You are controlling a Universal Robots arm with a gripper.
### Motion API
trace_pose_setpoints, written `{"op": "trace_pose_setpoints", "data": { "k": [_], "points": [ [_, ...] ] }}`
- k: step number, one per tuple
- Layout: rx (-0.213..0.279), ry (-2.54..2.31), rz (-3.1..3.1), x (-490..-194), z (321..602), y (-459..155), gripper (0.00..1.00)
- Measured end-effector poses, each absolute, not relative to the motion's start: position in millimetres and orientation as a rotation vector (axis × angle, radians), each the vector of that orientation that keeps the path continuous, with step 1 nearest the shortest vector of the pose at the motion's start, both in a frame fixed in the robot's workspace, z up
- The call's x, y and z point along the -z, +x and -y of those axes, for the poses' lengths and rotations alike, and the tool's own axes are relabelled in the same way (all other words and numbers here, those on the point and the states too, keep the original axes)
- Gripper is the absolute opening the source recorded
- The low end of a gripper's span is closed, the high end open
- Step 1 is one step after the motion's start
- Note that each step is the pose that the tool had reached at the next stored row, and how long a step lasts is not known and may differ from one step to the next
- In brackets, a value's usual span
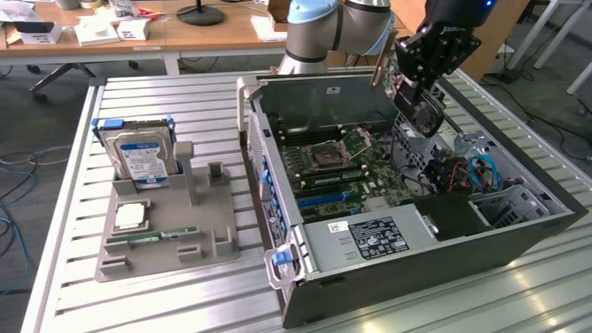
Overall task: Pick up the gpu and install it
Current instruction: 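Insert the gpu into the slot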
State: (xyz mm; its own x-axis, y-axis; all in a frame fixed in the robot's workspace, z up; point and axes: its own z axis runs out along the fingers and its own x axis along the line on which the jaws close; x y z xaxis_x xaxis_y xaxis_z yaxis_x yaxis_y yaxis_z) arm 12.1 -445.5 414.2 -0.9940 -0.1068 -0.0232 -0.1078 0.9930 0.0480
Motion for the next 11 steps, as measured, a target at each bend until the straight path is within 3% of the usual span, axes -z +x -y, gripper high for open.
{"op": "trace_pose_setpoints", "data": {
  "k": [11],
  "points": [
    [-0.079, -0.478, -3.088, -413.7, 445.5, 12.1, 0.26]
  ]
}}
